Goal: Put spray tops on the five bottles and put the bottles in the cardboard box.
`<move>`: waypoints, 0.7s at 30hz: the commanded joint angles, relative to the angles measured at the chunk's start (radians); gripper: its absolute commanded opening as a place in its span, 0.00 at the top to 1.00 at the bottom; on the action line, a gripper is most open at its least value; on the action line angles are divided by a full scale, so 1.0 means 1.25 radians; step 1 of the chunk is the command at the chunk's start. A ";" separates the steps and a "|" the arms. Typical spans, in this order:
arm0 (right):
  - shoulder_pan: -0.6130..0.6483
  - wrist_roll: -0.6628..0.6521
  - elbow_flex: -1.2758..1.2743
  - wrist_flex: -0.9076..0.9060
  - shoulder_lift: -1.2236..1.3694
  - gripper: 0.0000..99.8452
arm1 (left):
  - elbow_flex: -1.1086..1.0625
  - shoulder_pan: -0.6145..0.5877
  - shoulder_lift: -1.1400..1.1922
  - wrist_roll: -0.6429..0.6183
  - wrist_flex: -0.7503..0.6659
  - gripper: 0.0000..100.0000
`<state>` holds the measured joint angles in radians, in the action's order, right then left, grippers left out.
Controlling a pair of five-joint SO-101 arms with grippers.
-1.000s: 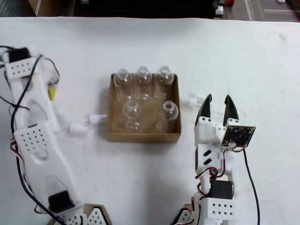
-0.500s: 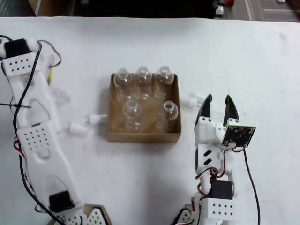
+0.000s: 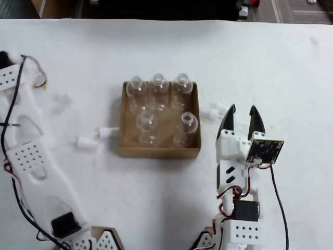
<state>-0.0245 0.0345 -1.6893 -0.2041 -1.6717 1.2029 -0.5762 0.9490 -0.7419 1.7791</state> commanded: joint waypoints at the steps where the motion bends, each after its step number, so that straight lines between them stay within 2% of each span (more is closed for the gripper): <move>1: 0.009 -0.011 -0.005 -0.002 0.007 0.84 | -0.042 -0.099 -0.015 0.037 0.006 0.71; 7: 0.009 -0.011 -0.005 -0.002 0.007 0.84 | -0.168 -0.218 -0.017 0.320 0.009 0.71; 13: 0.009 -0.011 -0.005 -0.002 0.007 0.84 | -0.369 -0.267 -0.031 0.584 0.009 0.71; 17: 0.009 -0.011 -0.005 -0.002 0.007 0.84 | -0.507 -0.235 -0.136 0.735 0.009 0.72; 21: 0.009 -0.011 -0.005 -0.004 0.007 0.84 | -0.630 -0.142 -0.334 0.819 0.009 0.84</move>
<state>-0.0215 0.0345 -1.6893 -0.2041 -1.6717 0.5263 -0.8615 0.8109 0.1772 1.7714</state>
